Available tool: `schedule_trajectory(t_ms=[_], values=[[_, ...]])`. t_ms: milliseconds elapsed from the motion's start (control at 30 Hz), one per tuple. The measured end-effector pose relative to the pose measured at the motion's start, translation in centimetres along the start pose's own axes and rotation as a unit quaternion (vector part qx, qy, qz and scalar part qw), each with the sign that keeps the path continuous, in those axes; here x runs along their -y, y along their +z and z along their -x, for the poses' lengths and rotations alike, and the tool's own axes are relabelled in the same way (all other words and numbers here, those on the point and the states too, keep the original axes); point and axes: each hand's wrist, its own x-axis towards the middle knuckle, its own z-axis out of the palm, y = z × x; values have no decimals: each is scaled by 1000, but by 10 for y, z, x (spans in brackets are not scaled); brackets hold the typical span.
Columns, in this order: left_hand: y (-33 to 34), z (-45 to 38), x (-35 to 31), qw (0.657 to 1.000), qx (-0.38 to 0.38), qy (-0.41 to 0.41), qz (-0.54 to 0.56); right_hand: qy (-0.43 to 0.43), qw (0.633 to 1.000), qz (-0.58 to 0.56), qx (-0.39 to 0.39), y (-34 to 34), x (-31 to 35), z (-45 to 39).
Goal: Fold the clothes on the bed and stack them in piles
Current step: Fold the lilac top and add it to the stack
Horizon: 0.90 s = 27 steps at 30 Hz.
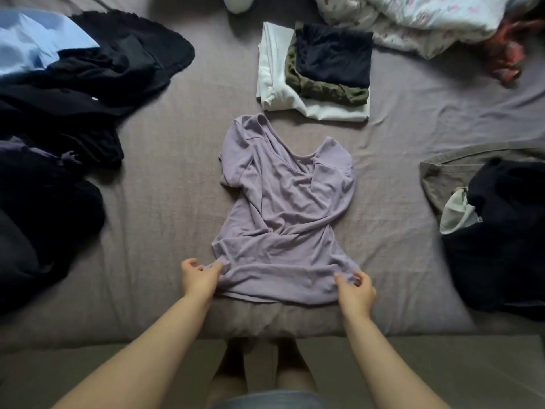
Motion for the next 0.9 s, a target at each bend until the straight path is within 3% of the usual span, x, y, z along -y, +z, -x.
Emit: schedule_trajectory(t_ms=[67,133,233,267,333,400,467,533,700,800,900], values=[[6,-4,3,997,52,21,-46,-97,985,111,88,12,-4,11],[12,-5,8,986,62,57,-141,-133,953,200,186,26,-7,18],[10,5,13,928,132,136,-322,-176,874,411,188,39,-4,18],[9,8,17,900,174,156,-368,-178,866,432,180,41,-3,14],[6,13,23,845,248,163,-444,-133,888,404,175,41,0,6],[1,11,27,821,266,156,-479,-67,925,334,169,34,1,-3],[-1,6,20,843,235,156,-459,-28,952,281,115,18,1,-13],[2,2,1,874,172,172,-421,-6,955,285,77,0,6,-24],[24,-17,-85,903,60,272,-327,48,904,407,123,-24,39,-65],[36,-32,-135,898,30,325,-296,-90,898,397,170,-14,82,-84],[46,-46,-173,884,4,365,-292,-285,904,285,143,7,133,-100]])
